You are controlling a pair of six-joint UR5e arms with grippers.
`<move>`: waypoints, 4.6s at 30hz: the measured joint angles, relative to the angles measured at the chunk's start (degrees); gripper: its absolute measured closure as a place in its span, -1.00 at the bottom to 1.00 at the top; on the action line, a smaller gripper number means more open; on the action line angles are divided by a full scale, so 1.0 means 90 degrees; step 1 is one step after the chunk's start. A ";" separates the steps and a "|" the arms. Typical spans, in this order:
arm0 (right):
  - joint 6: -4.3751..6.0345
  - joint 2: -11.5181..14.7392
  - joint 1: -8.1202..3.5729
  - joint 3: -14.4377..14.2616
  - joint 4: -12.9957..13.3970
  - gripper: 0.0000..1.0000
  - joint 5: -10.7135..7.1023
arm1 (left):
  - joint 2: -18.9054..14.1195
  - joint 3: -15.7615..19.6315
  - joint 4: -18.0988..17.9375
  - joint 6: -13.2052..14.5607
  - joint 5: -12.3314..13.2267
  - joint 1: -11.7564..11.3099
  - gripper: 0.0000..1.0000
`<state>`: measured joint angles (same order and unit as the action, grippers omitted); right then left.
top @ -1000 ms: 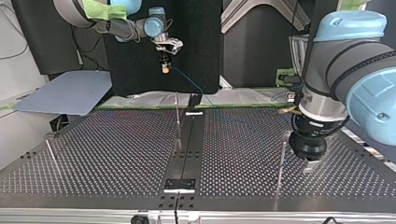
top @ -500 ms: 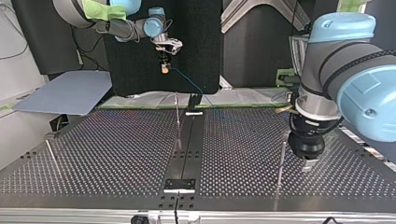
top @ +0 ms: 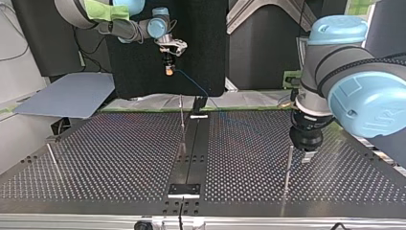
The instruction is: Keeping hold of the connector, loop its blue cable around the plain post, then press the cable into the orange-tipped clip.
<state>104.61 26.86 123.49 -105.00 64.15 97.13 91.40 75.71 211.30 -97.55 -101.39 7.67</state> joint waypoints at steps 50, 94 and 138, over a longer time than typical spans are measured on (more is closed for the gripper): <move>-0.0028 0.0000 0.0027 0.0027 -0.0004 1.00 0.0000 | 0.0002 0.0002 0.0003 0.0484 -0.0595 0.0254 -1.00; 0.0009 -0.0001 0.0034 0.0041 -0.0010 1.00 0.0000 | 0.1529 -0.0358 -0.1077 0.2291 -0.2604 0.1902 -1.00; 0.0000 -0.0029 0.0119 0.0039 0.0025 1.00 -0.0118 | 0.2667 0.0064 -0.2686 0.3086 -0.3718 0.1531 -1.00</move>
<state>104.61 26.60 124.56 -104.64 64.38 96.07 115.40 76.29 187.12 -69.78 -134.85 21.45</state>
